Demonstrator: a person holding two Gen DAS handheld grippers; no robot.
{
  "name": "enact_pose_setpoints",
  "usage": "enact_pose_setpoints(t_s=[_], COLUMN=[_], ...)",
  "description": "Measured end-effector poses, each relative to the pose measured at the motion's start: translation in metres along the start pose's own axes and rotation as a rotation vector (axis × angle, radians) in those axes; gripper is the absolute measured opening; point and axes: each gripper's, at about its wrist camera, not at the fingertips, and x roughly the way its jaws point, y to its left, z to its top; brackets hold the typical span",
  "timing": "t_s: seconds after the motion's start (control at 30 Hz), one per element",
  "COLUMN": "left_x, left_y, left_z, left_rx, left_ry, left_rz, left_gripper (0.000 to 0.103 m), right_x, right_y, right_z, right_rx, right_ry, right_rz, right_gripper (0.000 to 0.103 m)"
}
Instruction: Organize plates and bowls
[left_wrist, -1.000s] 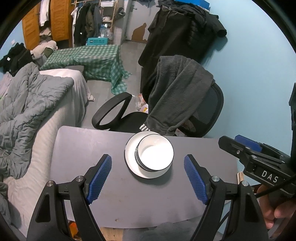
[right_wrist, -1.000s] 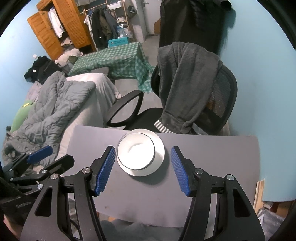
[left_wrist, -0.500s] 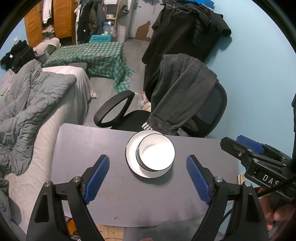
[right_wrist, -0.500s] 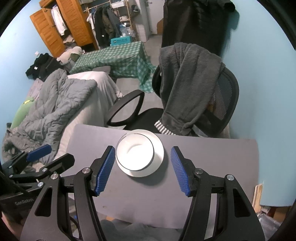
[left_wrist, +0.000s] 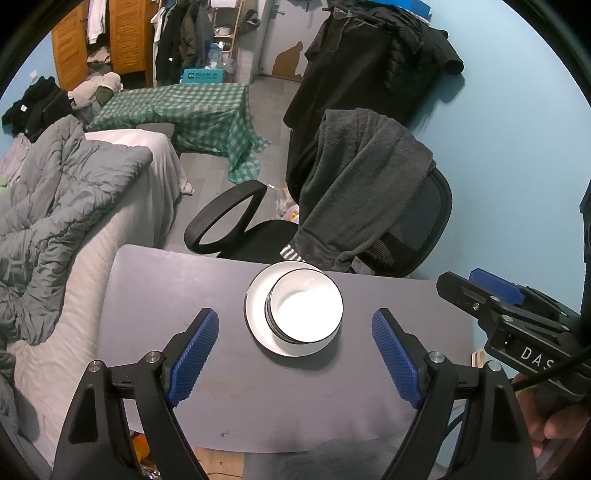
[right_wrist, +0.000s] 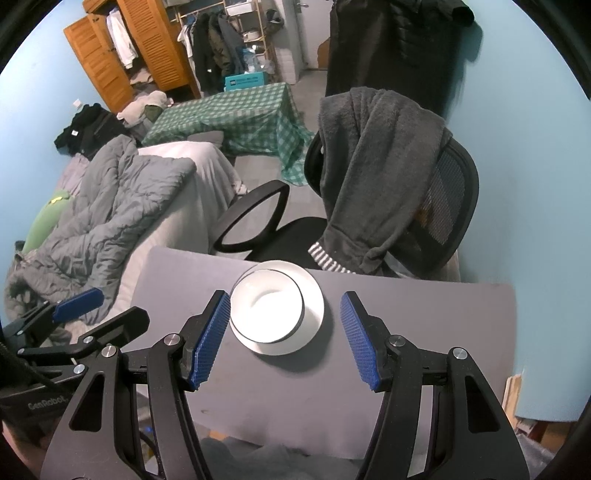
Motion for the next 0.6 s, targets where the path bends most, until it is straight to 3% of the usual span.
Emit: enact_pose_setpoints(t_s=[0.6], left_x=[0.000], left_y=[-0.020], left_z=[0.006], left_rx=[-0.010], left_ry=[-0.001], left_rz=[-0.010], left_gripper=[0.086], right_x=[0.000], right_y=[0.001], right_z=[-0.002], right_rx=[0.002], right_ry=[-0.001], right_rz=[-0.001], right_gripper=[0.061])
